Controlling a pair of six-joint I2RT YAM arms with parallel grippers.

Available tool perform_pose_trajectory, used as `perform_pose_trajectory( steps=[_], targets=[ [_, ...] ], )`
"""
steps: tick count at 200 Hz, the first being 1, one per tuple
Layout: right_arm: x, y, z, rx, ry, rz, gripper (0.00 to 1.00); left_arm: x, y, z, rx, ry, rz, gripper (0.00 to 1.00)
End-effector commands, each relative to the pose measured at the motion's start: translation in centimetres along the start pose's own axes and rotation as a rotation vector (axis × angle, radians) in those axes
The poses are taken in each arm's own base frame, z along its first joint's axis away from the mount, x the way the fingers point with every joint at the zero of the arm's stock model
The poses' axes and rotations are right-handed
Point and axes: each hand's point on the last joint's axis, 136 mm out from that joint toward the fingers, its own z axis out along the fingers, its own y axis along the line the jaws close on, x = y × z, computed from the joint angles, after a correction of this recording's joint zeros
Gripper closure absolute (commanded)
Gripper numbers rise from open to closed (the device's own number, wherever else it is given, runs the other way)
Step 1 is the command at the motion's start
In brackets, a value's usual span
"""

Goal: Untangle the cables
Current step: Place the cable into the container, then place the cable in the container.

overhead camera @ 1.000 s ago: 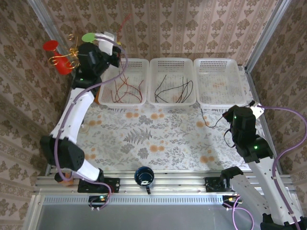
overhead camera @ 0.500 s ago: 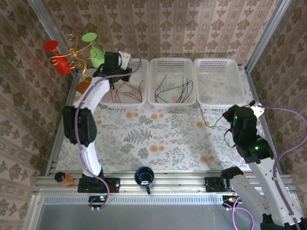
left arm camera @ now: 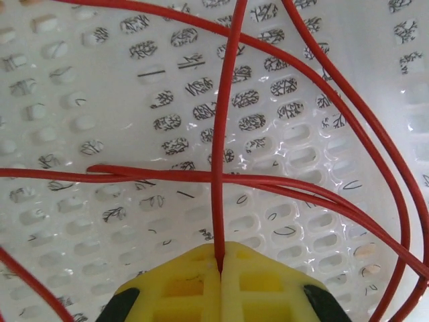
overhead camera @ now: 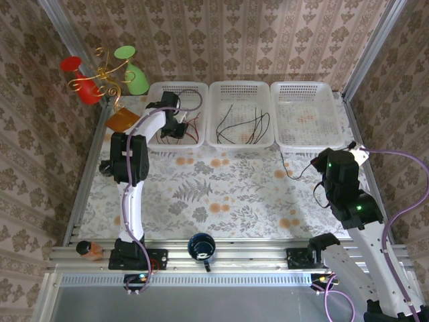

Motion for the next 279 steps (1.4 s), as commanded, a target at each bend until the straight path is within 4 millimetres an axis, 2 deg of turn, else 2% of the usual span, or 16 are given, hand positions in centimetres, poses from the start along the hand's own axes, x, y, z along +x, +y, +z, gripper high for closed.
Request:
perform_pose_trajectory(
  steps=[1,28,47,93,122,166,202,223,230,232,235,279],
  targets=[
    [-1.2,0.5,-1.0,-0.020,-0.020,0.034,1.00,-0.8,0.7,-2.1,-0.029,-0.023,-0.033,0.91],
    [-1.4,0.7,-1.1,-0.026,-0.022,0.032,1.00,-2.7,0.9,-4.9,-0.061,-0.122,-0.030,0.57],
    [-1.9,0.8,-1.6,-0.029,-0.034,0.030,1.00,-3.6,0.9,-6.8,-0.072,-0.163,-0.023,0.41],
    [-3.9,1.6,-3.7,-0.070,-0.067,0.041,1.00,-5.0,0.3,-11.6,-0.081,-0.253,-0.013,0.31],
    [-6.0,3.6,-5.9,-0.177,-0.098,0.074,1.00,-4.7,-1.0,-14.1,-0.076,-0.334,-0.016,0.25],
    [-8.1,9.0,-7.9,-0.366,-0.064,0.052,1.00,-3.7,-3.8,-18.4,-0.092,-0.462,0.035,0.22],
    [-9.9,14.3,-7.9,-0.507,-0.050,0.051,1.00,-1.6,-7.4,-20.7,0.000,-0.537,0.036,0.22],
    [-10.7,17.6,-7.1,-0.570,-0.041,0.058,1.00,0.4,-9.7,-20.7,0.039,-0.548,0.045,0.21],
    [-11.0,18.7,-6.8,-0.591,-0.040,0.060,1.00,1.0,-9.9,-20.5,0.050,-0.549,0.031,0.21],
    [-11.0,19.0,-6.7,-0.595,-0.038,0.058,1.00,1.4,-10.9,-20.4,0.066,-0.546,0.046,0.21],
    [-11.2,19.5,-6.7,-0.605,-0.040,0.057,1.00,1.7,-11.4,-20.3,0.075,-0.546,0.047,0.21],
    [-10.9,27.1,-4.0,-0.691,-0.024,-0.032,1.00,5.5,-15.0,-18.8,0.152,-0.559,0.015,0.21]
  ],
)
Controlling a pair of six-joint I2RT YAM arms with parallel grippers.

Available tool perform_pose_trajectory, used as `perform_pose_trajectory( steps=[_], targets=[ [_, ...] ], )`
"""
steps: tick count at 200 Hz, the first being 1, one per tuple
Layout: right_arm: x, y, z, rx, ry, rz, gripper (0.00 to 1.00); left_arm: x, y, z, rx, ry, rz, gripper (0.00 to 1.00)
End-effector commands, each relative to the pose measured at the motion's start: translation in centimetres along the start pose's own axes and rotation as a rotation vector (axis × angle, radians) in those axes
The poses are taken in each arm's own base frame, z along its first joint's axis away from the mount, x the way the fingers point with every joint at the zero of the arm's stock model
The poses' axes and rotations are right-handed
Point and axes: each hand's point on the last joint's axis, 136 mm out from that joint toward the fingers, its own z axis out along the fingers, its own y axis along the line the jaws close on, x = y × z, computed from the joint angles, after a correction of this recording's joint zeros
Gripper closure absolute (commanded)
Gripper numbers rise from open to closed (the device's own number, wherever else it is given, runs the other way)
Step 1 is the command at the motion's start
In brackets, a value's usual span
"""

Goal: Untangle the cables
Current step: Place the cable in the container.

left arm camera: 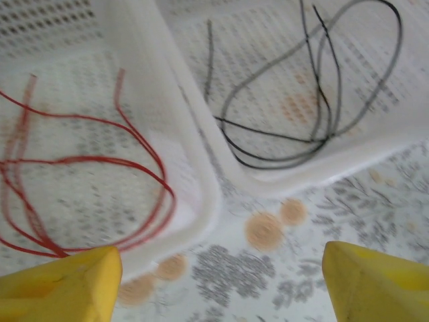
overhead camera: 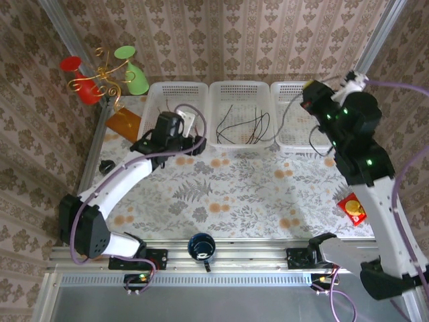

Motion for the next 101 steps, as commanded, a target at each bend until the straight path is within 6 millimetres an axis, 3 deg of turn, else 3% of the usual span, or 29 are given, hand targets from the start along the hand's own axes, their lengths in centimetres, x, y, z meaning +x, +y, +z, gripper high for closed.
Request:
perform_pose_trajectory(
  steps=[1,27,41,63,81,101],
  targets=[
    [-1.2,4.4,2.2,-0.123,-0.026,-0.065,1.00,0.1,-1.5,-0.3,0.031,-0.065,-0.071,0.21],
    [-0.6,5.9,6.9,-0.137,0.009,-0.118,1.00,1.5,-3.8,0.0,0.066,-0.072,-0.068,0.21],
    [1.3,5.7,11.1,-0.132,0.053,-0.151,1.00,2.1,-4.5,0.2,0.075,-0.078,-0.078,0.21],
    [4.0,5.2,15.8,-0.119,0.126,-0.148,1.00,2.4,-4.9,0.2,0.084,-0.087,-0.093,0.21],
    [6.5,3.3,19.1,-0.068,0.163,-0.165,1.00,2.2,-4.6,-0.3,0.069,-0.098,-0.102,0.21],
    [11.9,-1.9,23.5,0.076,0.277,-0.243,1.00,1.9,-4.4,-0.8,0.069,-0.130,-0.115,0.20]
  ],
)
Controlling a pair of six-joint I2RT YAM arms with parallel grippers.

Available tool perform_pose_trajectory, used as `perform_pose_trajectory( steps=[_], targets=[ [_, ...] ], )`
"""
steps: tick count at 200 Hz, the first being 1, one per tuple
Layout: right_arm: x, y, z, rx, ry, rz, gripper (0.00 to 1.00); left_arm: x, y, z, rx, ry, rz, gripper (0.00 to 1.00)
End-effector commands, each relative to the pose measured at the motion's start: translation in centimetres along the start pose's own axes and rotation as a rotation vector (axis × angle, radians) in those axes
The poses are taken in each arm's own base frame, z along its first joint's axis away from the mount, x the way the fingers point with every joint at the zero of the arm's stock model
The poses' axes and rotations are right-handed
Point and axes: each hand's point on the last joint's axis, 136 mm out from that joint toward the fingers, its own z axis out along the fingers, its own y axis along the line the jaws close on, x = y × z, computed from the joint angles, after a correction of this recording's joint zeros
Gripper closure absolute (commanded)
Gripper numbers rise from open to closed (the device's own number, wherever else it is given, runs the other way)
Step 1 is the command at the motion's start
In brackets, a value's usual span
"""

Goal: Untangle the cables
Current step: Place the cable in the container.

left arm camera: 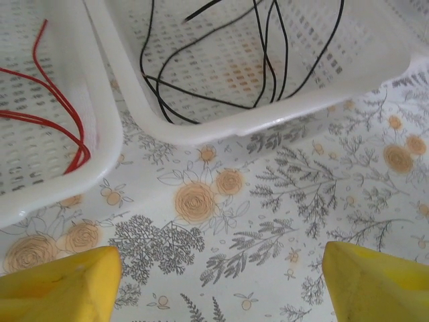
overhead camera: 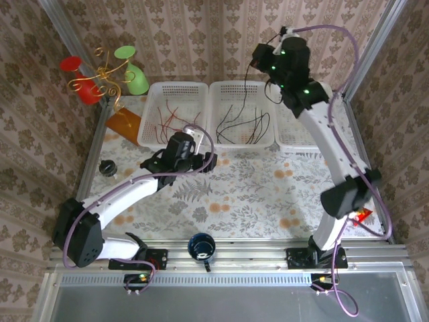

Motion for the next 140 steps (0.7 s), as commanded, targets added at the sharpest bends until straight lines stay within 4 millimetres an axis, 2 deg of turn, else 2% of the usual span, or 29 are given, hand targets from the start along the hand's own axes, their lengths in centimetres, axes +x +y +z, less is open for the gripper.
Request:
perform_pose_trajectory(
  steps=[1,16,19,30,43,64,99,119,133,140],
  targets=[
    [5.0,-3.4,4.3,0.104,0.129,-0.091,1.00,-1.8,0.0,-1.2,-0.002,-0.094,-0.043,0.20],
    [10.9,-6.9,7.4,0.205,0.284,-0.189,1.00,-1.9,0.0,-1.4,-0.001,-0.101,-0.048,0.20],
    [11.7,-7.3,7.6,0.216,0.310,-0.199,1.00,-1.9,0.0,-1.5,-0.001,-0.102,-0.049,0.21],
    [16.6,-9.8,9.0,0.258,0.447,-0.231,1.00,-1.8,0.0,-1.6,-0.002,-0.101,-0.054,0.21],
    [21.0,-12.5,9.6,0.325,0.565,-0.272,1.00,-1.8,0.1,-1.9,-0.004,-0.107,-0.057,0.21],
    [26.5,-16.1,9.6,0.401,0.711,-0.322,1.00,-1.4,0.3,-2.1,-0.011,-0.107,-0.059,0.21],
    [31.5,-18.9,8.8,0.453,0.849,-0.376,1.00,-0.9,0.4,-2.2,-0.013,-0.090,-0.057,0.21],
    [32.3,-19.4,8.4,0.468,0.878,-0.377,1.00,-0.6,0.5,-2.1,-0.015,-0.079,-0.055,0.21],
    [31.2,-18.8,8.3,0.459,0.859,-0.379,0.85,-0.5,0.5,-2.2,-0.015,-0.076,-0.058,0.21],
    [30.4,-18.1,8.3,0.447,0.841,-0.381,0.71,-0.5,0.5,-2.2,-0.015,-0.076,-0.059,0.21]
  ],
)
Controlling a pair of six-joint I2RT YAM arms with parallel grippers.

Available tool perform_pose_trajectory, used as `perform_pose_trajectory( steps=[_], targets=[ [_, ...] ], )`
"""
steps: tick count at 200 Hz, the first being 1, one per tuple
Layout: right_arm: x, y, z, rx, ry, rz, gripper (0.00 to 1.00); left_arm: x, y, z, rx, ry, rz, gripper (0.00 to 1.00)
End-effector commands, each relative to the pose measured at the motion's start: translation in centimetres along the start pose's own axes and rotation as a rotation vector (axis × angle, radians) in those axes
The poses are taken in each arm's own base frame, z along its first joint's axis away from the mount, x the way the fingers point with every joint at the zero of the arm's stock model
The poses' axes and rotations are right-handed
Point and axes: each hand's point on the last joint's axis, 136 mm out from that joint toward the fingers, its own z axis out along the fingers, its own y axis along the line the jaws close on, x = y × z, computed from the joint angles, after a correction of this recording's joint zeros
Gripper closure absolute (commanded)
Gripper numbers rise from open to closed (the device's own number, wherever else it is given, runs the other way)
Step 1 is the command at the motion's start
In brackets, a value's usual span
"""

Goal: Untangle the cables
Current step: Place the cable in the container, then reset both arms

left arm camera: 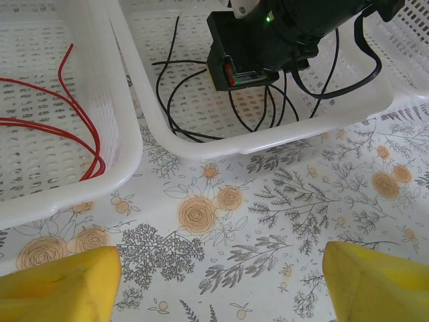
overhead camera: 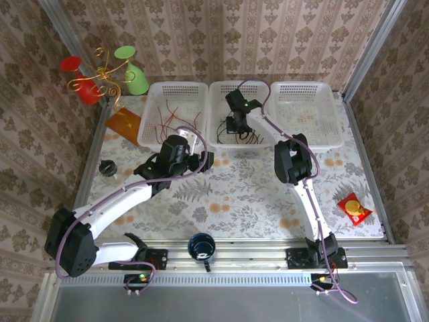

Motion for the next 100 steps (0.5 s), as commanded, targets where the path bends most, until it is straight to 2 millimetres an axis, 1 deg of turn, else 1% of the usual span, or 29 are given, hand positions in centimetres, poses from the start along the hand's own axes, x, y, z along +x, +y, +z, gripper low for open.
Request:
perform_pose_trajectory(
  steps=[1,14,22,31,43,61,85,100],
  targets=[
    [-1.8,-0.4,-3.3,0.012,-0.050,-0.025,0.69,0.2,0.2,-0.5,-0.009,-0.004,-0.016,0.21],
    [-2.9,-0.1,-5.2,-0.005,-0.090,-0.027,0.48,0.2,0.1,-0.5,-0.002,-0.004,-0.012,0.20],
    [-3.5,0.1,-6.5,-0.013,-0.115,-0.026,0.40,0.2,0.0,-0.5,0.005,-0.005,-0.011,0.20],
    [-4.1,0.1,-7.9,-0.019,-0.136,-0.027,0.34,0.1,-0.1,-0.4,0.011,-0.009,-0.009,0.20],
    [-4.8,-0.2,-9.7,-0.023,-0.161,-0.030,0.29,0.1,-0.2,-0.4,0.016,-0.009,-0.009,0.20],
    [-5.4,-0.7,-12.4,-0.021,-0.192,-0.036,0.25,0.0,-0.4,-0.5,0.022,-0.008,-0.006,0.20],
    [-5.6,-1.6,-16.0,-0.019,-0.239,-0.040,0.23,-0.1,-0.5,-0.6,0.026,-0.004,0.015,0.20],
    [-5.5,-2.3,-18.3,-0.026,-0.276,-0.027,0.22,-0.2,-0.4,-0.7,0.022,-0.001,0.029,0.19]
  ],
)
